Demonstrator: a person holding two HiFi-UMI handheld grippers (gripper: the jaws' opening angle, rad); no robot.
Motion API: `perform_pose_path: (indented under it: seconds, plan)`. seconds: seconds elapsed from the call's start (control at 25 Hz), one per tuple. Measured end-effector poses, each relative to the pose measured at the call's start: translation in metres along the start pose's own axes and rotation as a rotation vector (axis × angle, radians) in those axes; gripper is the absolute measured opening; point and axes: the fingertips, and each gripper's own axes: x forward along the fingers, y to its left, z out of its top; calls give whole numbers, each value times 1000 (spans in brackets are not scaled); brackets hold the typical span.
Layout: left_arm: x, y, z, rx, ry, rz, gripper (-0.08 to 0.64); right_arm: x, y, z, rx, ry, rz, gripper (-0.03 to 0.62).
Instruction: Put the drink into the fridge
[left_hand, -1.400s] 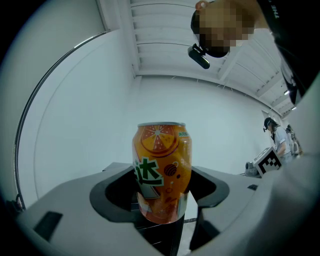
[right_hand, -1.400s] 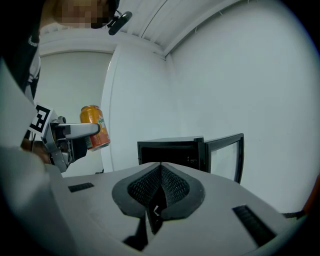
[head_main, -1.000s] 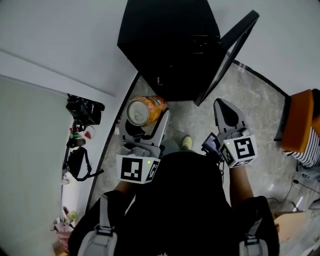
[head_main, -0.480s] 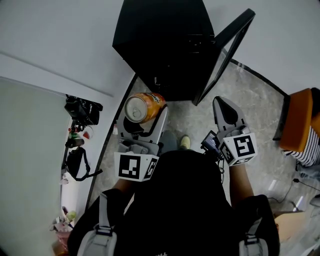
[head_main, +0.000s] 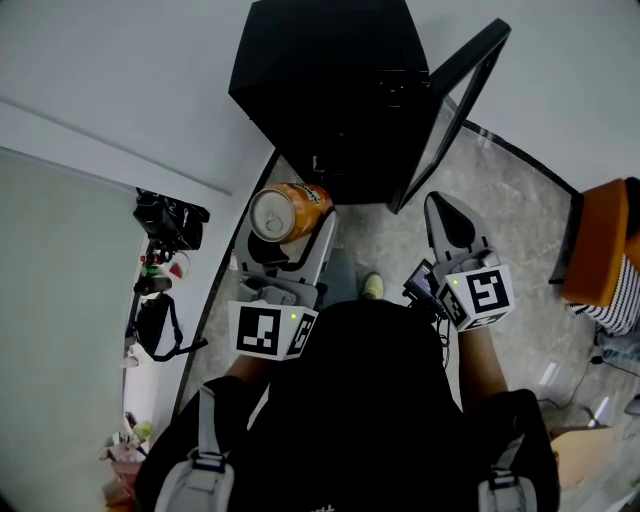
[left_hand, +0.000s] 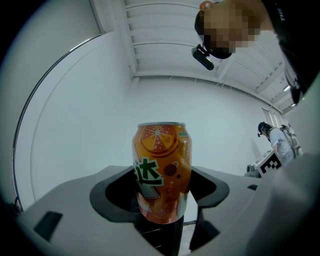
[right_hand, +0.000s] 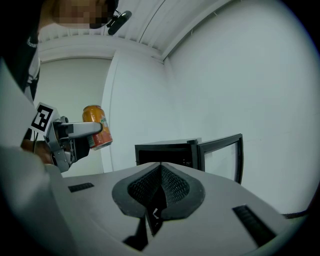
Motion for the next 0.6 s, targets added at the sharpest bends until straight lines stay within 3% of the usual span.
perform_pose_path:
  seconds: [0.24, 0.48, 0.6]
  plan:
    - [-4, -1, 2, 1, -7, 5, 330, -1, 2, 4, -11, -37, 3, 12]
    - [-8, -4, 2, 8, -7, 3, 330, -7, 5, -9, -8, 38, 12, 12]
    - [-10, -6, 3, 13, -9, -3, 330, -6, 6, -2, -9, -8, 7, 12]
